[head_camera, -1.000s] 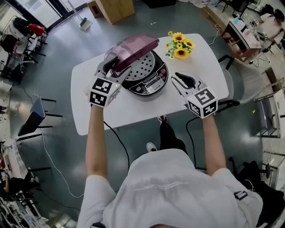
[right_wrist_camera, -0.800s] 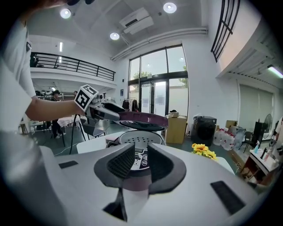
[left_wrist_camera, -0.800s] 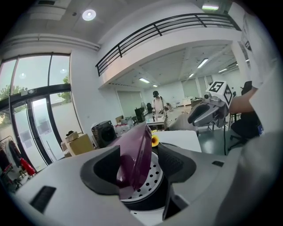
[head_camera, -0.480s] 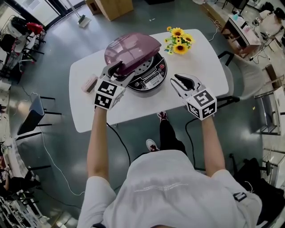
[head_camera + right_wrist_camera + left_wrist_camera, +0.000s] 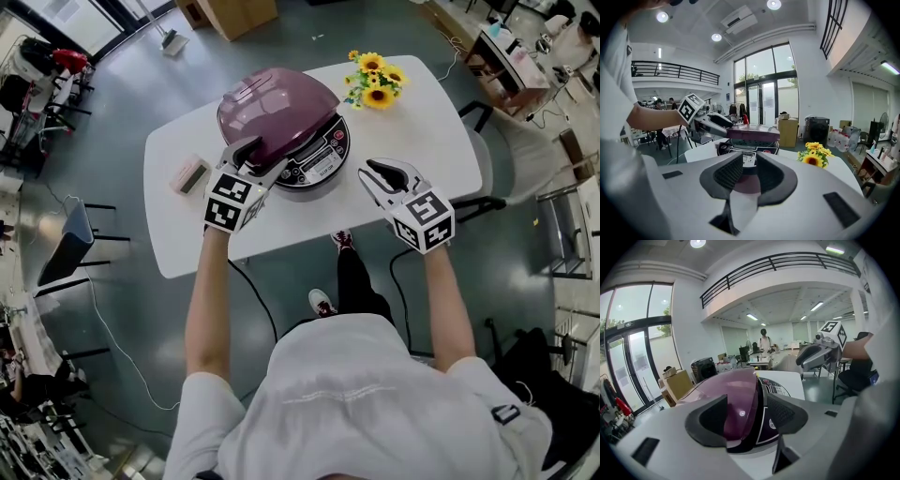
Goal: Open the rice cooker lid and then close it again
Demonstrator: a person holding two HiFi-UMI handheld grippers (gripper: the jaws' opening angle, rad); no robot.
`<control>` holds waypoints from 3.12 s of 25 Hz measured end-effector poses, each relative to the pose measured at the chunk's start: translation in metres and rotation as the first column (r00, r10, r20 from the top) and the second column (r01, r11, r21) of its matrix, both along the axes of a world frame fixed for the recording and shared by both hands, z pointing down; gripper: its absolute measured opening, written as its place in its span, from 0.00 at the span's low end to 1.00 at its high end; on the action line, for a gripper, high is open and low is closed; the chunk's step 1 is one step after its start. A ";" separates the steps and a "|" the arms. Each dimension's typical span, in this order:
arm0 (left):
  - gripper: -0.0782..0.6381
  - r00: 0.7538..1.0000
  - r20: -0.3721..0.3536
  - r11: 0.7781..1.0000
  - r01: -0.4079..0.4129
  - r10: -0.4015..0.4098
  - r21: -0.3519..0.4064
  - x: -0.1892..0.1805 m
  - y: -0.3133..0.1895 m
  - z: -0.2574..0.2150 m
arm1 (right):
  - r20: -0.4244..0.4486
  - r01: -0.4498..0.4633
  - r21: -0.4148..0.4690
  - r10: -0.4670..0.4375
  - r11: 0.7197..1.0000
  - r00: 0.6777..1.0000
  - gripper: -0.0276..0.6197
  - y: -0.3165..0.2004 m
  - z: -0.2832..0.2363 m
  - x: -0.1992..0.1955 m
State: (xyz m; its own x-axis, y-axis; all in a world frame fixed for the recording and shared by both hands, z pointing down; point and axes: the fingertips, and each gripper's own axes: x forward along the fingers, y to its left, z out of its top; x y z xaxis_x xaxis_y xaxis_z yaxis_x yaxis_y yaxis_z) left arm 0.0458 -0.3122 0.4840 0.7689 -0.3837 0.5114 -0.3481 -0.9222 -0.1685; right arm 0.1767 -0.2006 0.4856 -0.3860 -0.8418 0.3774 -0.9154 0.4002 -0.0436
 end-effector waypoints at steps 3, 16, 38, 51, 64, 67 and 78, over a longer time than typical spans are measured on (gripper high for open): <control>0.49 1.000 0.019 1.000 -0.004 0.005 -0.019 0.001 0.002 0.007 | -0.002 0.004 -0.006 -0.004 1.000 1.000 0.21 0.000 0.002 -0.001; 0.48 0.994 0.102 0.995 -0.021 0.031 -0.097 -0.001 0.008 0.035 | -0.009 -0.001 -0.041 0.001 0.999 1.000 0.21 0.001 0.014 -0.003; 0.48 0.993 0.121 0.995 0.006 0.006 -0.102 0.001 0.010 0.041 | -0.003 0.017 -0.069 -0.017 0.997 1.000 0.21 -0.004 0.022 -0.015; 0.48 0.990 0.143 0.992 0.005 0.013 -0.127 0.001 0.011 0.043 | -0.009 0.012 -0.064 -0.013 0.998 1.000 0.21 -0.006 0.019 -0.015; 0.48 0.987 0.160 0.991 0.014 0.008 -0.136 0.001 0.010 0.044 | -0.007 0.013 -0.057 -0.013 0.998 1.000 0.20 -0.010 0.015 -0.009; 0.48 0.988 0.152 0.992 0.025 -0.007 -0.121 0.001 0.008 0.044 | -0.014 0.005 -0.044 -0.006 0.999 1.000 0.20 -0.013 0.008 -0.005; 0.45 0.986 -0.152 0.981 0.044 -0.073 -0.187 -0.015 0.010 0.024 | -0.032 -0.073 0.052 0.075 0.996 0.997 0.20 -0.008 -0.035 0.014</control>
